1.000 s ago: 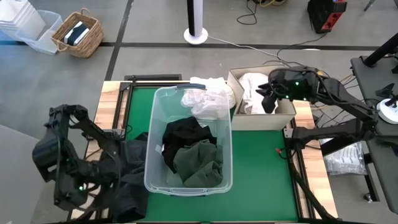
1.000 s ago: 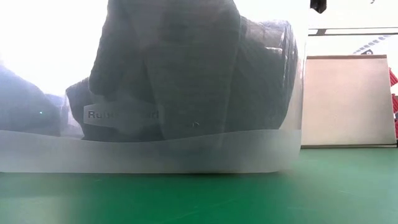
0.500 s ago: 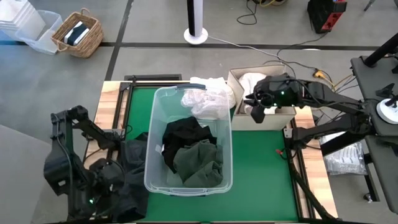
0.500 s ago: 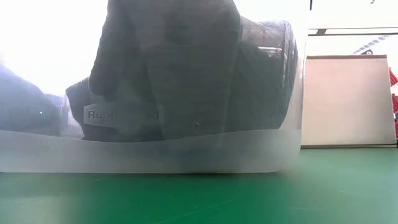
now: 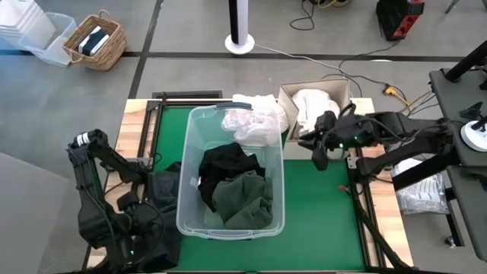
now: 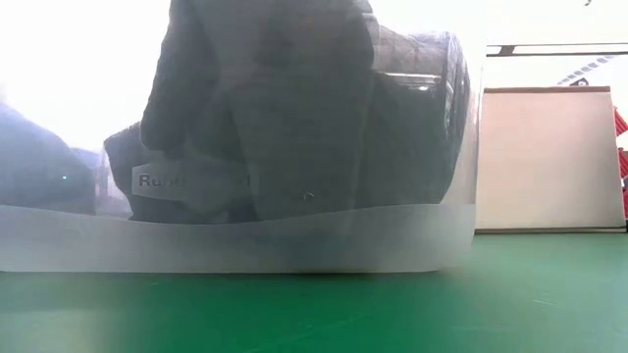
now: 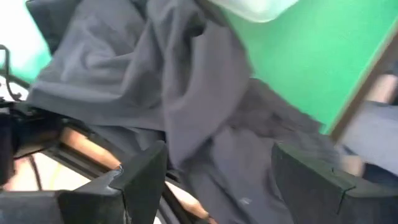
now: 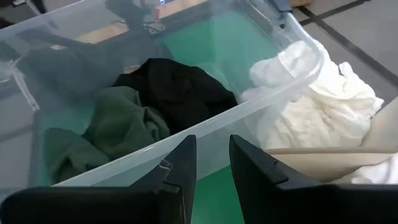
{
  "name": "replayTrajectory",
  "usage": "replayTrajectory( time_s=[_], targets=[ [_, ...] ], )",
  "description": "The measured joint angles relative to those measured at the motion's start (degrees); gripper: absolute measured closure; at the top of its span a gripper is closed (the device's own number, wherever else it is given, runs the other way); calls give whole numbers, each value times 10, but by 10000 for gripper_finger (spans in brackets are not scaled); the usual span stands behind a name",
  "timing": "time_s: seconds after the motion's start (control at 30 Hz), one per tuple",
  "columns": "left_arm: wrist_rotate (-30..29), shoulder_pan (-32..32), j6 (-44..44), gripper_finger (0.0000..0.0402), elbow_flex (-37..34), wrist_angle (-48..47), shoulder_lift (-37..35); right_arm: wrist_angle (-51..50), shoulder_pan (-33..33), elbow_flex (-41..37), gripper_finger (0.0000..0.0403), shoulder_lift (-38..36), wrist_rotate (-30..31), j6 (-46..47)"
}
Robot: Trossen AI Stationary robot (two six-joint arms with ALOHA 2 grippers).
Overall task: Sort clothes
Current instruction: Put the black shorts into the transparent bin
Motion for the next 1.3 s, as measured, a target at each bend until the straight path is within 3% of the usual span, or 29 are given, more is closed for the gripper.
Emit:
replayTrajectory(
  time_s=[0.23, 0.4, 0.57, 1.0, 1.13, 1.3],
  targets=[
    [-1, 0, -11, 138, -79, 17, 0, -1, 80, 0, 306, 9, 63, 52],
    [-19, -10, 5, 138, -115, 60, 0, -2, 105, 0, 305, 23, 69, 76],
    [-28, -13, 6, 127, -132, 99, 0, -2, 111, 0, 303, 45, 69, 90],
    [-88, -15, 14, 43, -213, 166, 0, -2, 112, 0, 299, 76, 69, 96],
    [-124, -15, 15, 41, -241, 196, 0, -1, 112, 0, 296, 73, 69, 96],
    [-128, -14, -5, 56, -285, 229, 0, -1, 112, 0, 302, 77, 70, 96]
  ],
)
